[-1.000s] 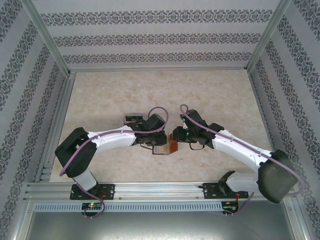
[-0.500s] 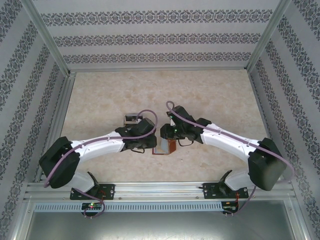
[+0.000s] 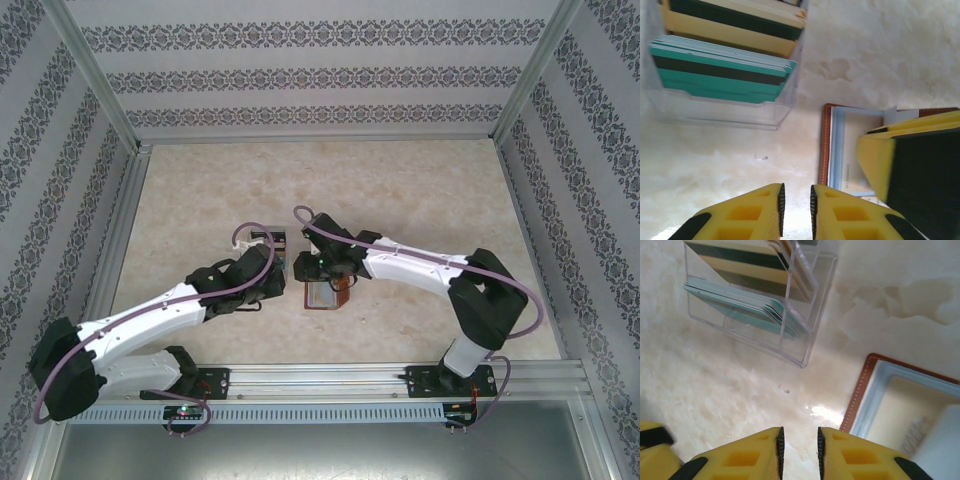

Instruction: Take the credit cards out of the card holder

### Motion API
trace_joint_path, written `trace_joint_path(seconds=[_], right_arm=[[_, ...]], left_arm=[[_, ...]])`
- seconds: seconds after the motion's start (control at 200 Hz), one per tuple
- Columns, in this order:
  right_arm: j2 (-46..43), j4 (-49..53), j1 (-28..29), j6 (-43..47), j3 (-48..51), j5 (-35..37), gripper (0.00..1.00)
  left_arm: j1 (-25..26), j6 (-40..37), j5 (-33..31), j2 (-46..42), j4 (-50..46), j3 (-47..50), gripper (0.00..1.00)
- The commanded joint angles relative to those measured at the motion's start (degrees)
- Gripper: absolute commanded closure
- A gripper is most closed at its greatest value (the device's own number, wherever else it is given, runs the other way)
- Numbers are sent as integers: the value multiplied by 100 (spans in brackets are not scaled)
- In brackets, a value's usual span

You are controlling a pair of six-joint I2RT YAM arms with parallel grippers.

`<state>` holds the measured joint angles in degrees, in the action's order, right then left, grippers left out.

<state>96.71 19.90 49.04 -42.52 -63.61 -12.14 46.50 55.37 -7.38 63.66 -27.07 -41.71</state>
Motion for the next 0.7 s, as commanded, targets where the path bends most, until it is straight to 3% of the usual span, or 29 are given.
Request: trace_joint_path(seconds=[0.0,0.37,0.694], right_arm=[[271,217,71,-109,-195,-5,71],[-149,1409,-30,-27,84,1180,71],[-515,1762,-320,-28,605,1459,74]], left_arm=[[-71,190,-263,-161,-357,137,76],[-71,171,-31,54,-94,99,75],[-62,2,640,649,588,-56,74]])
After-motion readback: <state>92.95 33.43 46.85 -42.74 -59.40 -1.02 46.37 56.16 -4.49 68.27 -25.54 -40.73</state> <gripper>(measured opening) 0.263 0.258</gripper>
